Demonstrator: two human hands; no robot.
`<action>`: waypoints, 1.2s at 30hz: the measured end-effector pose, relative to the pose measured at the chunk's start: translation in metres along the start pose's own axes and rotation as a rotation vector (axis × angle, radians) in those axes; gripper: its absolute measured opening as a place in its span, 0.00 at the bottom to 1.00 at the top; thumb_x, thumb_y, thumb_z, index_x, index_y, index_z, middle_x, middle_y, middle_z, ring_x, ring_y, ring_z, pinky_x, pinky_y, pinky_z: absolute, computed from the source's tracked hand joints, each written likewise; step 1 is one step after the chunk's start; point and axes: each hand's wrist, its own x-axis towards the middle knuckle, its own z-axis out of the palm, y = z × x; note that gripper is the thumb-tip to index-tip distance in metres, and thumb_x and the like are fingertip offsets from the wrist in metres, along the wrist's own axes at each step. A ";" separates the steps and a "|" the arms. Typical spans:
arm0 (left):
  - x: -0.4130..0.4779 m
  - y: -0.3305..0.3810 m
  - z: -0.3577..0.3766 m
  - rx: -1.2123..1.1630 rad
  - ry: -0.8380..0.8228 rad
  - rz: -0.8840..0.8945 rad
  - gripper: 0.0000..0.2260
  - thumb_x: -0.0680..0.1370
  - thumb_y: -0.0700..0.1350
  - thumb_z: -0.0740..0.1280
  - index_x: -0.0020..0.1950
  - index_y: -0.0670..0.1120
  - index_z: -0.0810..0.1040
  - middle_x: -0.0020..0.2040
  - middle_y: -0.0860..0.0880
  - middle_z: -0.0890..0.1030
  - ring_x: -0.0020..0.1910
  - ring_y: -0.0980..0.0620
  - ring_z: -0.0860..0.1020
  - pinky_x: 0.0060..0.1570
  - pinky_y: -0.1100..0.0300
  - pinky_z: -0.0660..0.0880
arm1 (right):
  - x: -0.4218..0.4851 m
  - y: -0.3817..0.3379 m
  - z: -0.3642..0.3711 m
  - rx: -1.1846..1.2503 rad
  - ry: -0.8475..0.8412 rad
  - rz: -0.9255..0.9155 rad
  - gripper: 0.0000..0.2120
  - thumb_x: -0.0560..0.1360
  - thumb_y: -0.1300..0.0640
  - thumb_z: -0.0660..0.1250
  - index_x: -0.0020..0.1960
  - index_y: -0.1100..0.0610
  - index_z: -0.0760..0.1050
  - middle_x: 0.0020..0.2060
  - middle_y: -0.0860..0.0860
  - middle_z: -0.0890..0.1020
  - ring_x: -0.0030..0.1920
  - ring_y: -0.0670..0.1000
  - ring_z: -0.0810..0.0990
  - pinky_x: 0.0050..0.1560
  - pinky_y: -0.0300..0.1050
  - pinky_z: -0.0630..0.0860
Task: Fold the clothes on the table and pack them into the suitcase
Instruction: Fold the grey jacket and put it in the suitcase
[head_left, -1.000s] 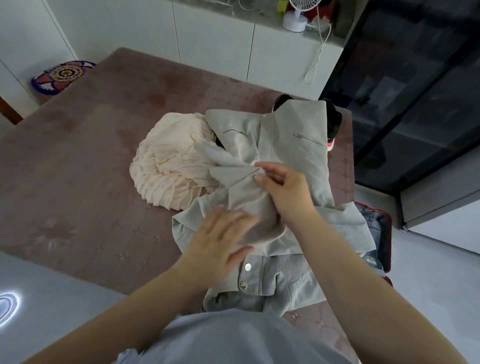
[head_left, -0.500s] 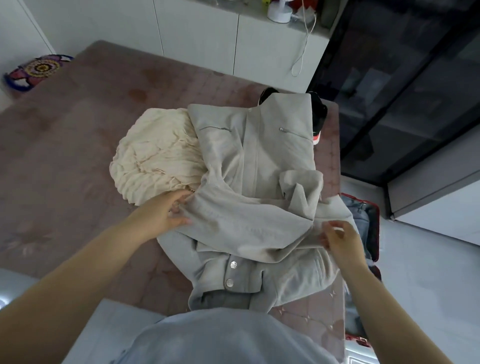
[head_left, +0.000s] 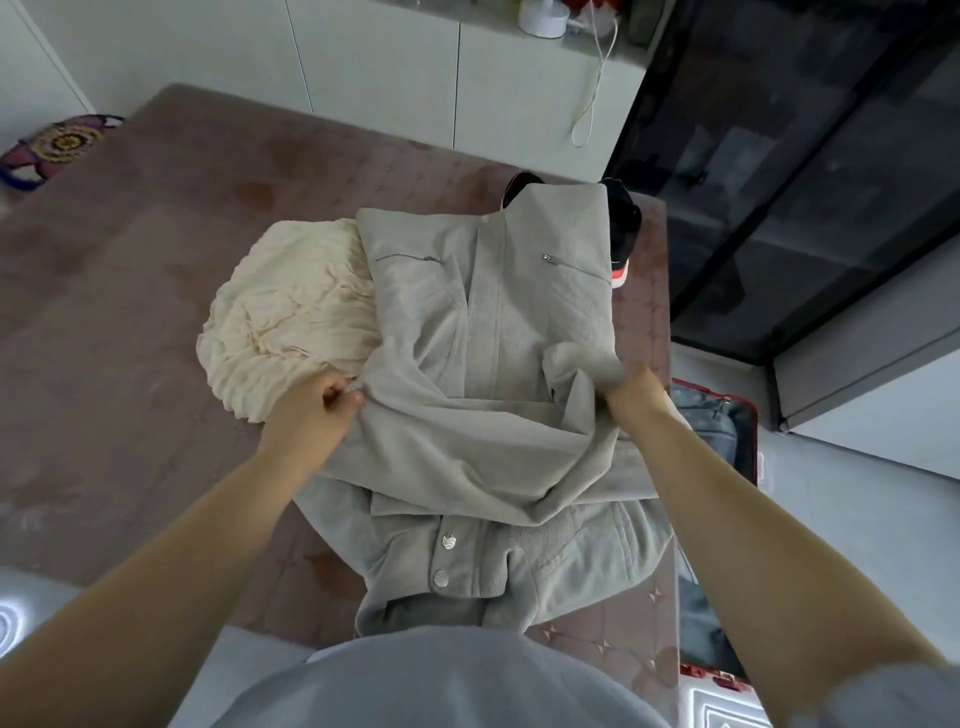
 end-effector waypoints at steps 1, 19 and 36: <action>0.001 0.000 -0.010 -0.060 0.052 -0.059 0.07 0.77 0.45 0.64 0.42 0.43 0.74 0.36 0.47 0.75 0.39 0.48 0.72 0.37 0.57 0.65 | 0.001 0.003 -0.003 0.083 0.030 -0.013 0.18 0.73 0.58 0.65 0.61 0.64 0.71 0.52 0.60 0.80 0.49 0.59 0.78 0.47 0.49 0.75; -0.039 -0.071 -0.024 0.479 -0.214 0.366 0.29 0.68 0.45 0.75 0.67 0.48 0.70 0.65 0.42 0.69 0.60 0.37 0.70 0.57 0.43 0.72 | -0.050 0.095 -0.073 0.895 -0.004 0.011 0.05 0.75 0.57 0.67 0.48 0.57 0.74 0.40 0.53 0.81 0.39 0.50 0.82 0.39 0.39 0.81; -0.089 -0.114 -0.051 0.759 -0.237 0.706 0.41 0.58 0.41 0.74 0.71 0.47 0.65 0.68 0.47 0.68 0.63 0.44 0.70 0.62 0.50 0.65 | -0.083 0.120 -0.015 -0.867 0.280 -0.906 0.49 0.58 0.61 0.76 0.74 0.57 0.57 0.70 0.58 0.63 0.69 0.61 0.61 0.73 0.61 0.52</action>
